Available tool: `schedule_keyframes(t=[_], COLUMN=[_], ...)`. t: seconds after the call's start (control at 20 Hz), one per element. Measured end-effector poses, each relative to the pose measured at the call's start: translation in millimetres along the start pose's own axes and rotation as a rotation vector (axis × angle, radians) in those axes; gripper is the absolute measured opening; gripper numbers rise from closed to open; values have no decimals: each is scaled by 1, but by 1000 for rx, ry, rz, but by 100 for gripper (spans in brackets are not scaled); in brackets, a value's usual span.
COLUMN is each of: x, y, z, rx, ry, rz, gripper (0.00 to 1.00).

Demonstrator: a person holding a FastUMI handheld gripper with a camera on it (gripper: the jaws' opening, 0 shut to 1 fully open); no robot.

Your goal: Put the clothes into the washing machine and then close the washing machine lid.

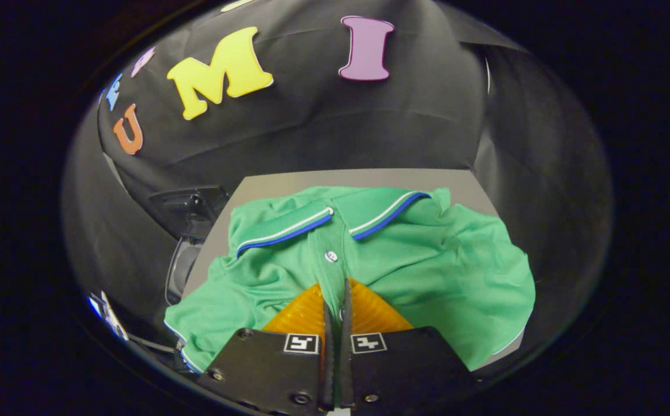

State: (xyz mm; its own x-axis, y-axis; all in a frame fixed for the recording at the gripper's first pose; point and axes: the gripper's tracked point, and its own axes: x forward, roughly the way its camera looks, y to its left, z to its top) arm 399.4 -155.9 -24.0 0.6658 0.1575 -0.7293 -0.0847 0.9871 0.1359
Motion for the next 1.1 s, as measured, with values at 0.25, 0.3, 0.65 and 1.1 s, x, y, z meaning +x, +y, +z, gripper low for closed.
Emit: schedule_keyframes(t=[0.25, 0.3, 0.65, 1.1], x=[-12, -19, -61, -107], y=[5, 9, 42, 104], z=[14, 19, 55, 77], rx=[-20, -14, 8, -71], ry=[-66, -85, -157, -246], rz=[-44, -36, 24, 105], gripper=[6, 6, 6, 6])
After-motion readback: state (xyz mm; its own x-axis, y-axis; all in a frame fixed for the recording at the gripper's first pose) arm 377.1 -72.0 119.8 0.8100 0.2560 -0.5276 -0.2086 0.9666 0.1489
